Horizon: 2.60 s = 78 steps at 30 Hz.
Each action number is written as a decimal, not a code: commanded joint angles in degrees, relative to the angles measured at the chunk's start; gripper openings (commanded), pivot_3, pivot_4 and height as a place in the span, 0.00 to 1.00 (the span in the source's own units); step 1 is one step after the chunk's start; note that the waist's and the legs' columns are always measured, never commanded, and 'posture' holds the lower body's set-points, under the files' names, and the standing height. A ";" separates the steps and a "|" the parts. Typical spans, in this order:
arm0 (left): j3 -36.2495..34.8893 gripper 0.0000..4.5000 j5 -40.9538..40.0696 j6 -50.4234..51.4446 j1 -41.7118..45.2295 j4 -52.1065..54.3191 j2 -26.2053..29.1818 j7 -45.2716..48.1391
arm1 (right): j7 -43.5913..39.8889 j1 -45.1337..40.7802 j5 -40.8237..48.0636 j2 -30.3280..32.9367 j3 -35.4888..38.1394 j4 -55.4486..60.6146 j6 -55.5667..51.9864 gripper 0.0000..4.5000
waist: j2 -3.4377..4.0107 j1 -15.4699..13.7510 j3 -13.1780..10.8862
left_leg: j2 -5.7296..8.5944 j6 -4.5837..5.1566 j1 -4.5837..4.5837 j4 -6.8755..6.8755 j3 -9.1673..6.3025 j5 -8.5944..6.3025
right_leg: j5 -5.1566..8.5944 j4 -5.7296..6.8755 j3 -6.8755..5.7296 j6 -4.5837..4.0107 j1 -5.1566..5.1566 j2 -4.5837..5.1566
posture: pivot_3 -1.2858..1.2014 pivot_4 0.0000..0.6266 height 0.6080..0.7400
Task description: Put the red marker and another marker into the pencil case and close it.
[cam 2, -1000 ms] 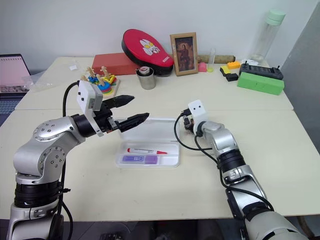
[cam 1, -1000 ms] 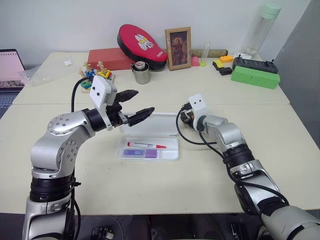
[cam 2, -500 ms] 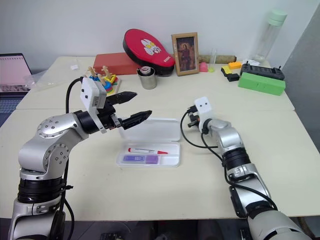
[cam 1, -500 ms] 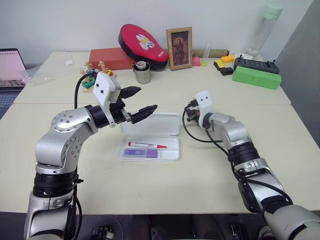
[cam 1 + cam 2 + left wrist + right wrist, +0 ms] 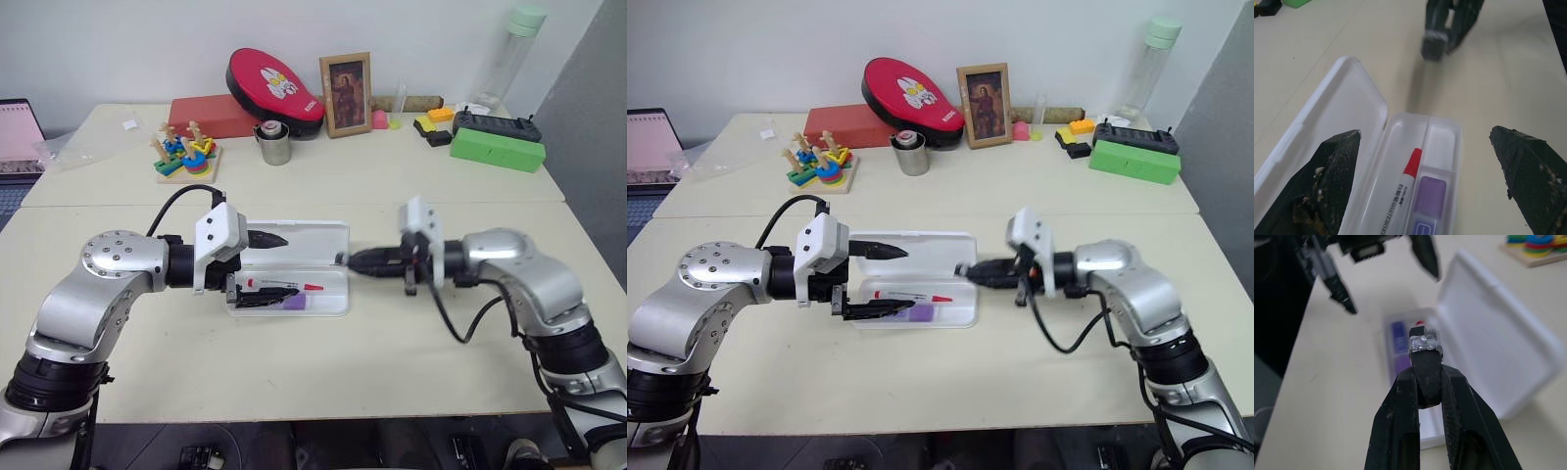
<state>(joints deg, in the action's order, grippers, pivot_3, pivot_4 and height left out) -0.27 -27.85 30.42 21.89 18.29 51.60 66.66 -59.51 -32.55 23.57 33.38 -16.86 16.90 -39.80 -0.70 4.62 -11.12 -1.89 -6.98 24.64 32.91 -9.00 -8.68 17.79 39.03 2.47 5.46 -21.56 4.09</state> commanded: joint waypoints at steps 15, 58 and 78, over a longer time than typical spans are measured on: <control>-0.90 1.00 -0.87 -1.07 -1.57 1.71 0.09 0.31 | 4.43 0.45 -11.51 -5.54 -8.61 -9.84 4.75 0.22 | -0.02 -0.14 0.01 | 0.00 0.00 0.00 -0.03 -0.02 0.00 | -0.15 -0.03 -0.02 -0.21 0.01 0.00 | 0.52 0.24 1.00; -37.73 1.00 -17.16 12.29 -29.12 22.72 -6.89 -26.67 | 16.54 -34.98 -18.04 -24.67 -0.69 -50.41 13.04 0.01 | -0.02 -0.08 0.01 | -0.03 -0.01 -0.18 -0.20 0.02 -0.01 | -0.13 -0.01 0.01 -0.32 0.06 -0.02 | 0.52 0.24 1.00; -37.33 1.00 -26.04 13.59 -29.82 22.36 -1.90 -25.89 | -4.09 -16.52 -23.19 -14.50 -17.23 -20.55 12.13 0.01 | -0.07 0.05 0.04 | -0.04 -0.02 -0.25 -0.18 0.01 -0.01 | -0.12 0.01 0.01 -0.32 0.10 -0.02 | 0.52 0.24 1.00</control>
<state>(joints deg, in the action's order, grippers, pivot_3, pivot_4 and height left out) -37.36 -53.15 44.71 -8.66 40.32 48.66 40.61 -63.66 -49.93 2.32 18.92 -32.62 -5.19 -28.08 -0.77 4.67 -11.08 -1.93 -6.99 24.39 32.73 -9.00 -8.68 17.67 39.04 2.47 5.15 -21.46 4.07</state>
